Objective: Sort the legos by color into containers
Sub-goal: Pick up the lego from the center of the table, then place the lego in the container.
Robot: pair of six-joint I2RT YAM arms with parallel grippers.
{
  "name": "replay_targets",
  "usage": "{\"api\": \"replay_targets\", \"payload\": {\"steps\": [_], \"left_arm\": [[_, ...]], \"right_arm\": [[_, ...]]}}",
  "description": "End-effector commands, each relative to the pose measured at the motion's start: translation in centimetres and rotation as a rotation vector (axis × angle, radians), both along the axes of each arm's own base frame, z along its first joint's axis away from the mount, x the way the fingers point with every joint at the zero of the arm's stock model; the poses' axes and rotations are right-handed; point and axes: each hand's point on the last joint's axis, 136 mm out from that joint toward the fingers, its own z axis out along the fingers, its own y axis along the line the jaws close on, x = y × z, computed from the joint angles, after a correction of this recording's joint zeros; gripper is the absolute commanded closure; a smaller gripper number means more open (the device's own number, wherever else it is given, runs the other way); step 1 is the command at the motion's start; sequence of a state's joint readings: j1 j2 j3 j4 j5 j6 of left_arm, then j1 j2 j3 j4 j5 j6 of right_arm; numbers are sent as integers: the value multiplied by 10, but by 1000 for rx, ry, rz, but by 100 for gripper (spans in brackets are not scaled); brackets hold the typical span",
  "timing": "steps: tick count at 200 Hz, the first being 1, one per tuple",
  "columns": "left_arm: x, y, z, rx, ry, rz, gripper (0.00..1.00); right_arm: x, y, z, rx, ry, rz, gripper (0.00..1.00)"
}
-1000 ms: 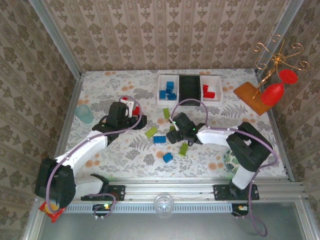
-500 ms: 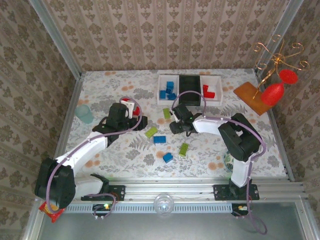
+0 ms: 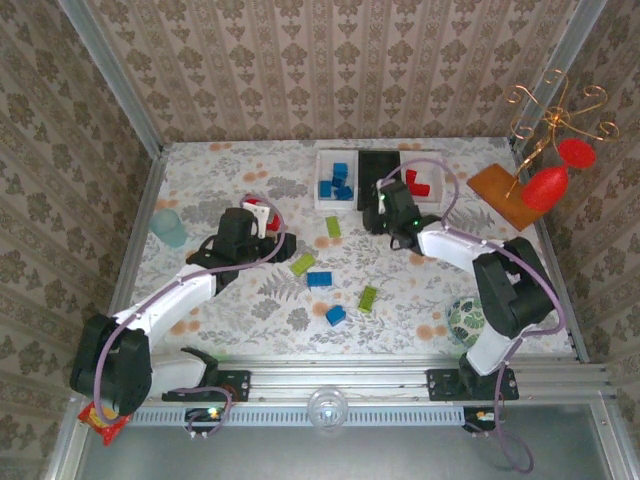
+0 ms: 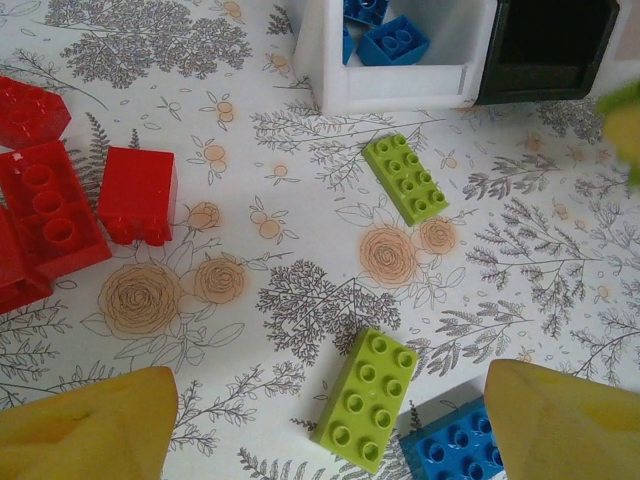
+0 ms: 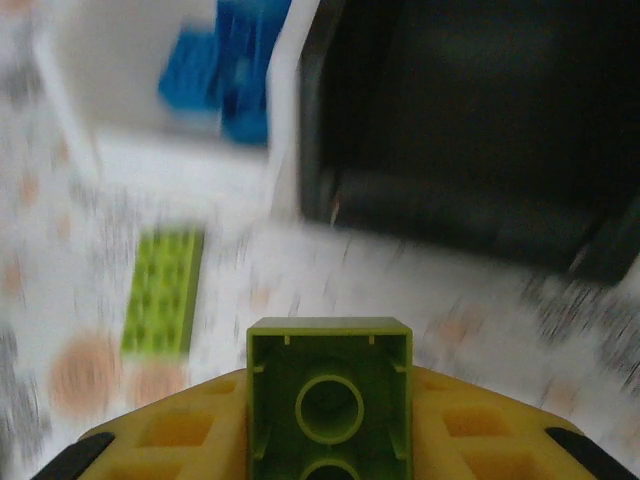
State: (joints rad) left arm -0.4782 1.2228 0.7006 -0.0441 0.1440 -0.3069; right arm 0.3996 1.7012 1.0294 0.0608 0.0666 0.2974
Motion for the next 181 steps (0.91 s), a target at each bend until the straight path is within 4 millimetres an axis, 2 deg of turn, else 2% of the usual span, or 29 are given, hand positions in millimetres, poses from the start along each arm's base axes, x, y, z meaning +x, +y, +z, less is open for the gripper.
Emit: {"api": "replay_targets", "payload": {"steps": [1, 25, 39, 62, 78, 102, 112, 124, 145, 166, 181], "left_arm": [[1, -6, 5, -38, -10, -3, 18], [1, -7, 6, -45, -8, -9, 18], [0, -8, 7, -49, -6, -12, 18], [1, -3, 7, -37, -5, 17, 18], [4, 8, 1, 1, 10, 77, 18], [5, 20, -6, 32, 30, 118, 17], [3, 20, -8, 29, 42, 113, 18], [-3, 14, -12, 26, 56, 69, 18], [-21, 1, -29, 90, 90, -4, 18], [-40, -19, -47, 126, 129, -110, 19], [-40, -27, -58, 148, 156, -152, 20]], "right_arm": [[46, -7, 34, 75, -129, -106, 66], [87, -17, 39, 47, -177, -177, 65], [109, -19, 31, 32, -168, -202, 64], [141, -23, 21, 58, -152, -228, 57], [154, -26, 20, 71, -150, -245, 52], [158, -20, 42, 89, -178, -210, 41], [151, -15, 61, 111, -194, -176, 38], [132, -8, 83, 136, -207, -122, 36], [77, 5, 106, 126, -189, -25, 31], [9, 12, 94, -1, -120, 30, 26], [-31, 11, 76, -72, -80, 57, 24]]}}
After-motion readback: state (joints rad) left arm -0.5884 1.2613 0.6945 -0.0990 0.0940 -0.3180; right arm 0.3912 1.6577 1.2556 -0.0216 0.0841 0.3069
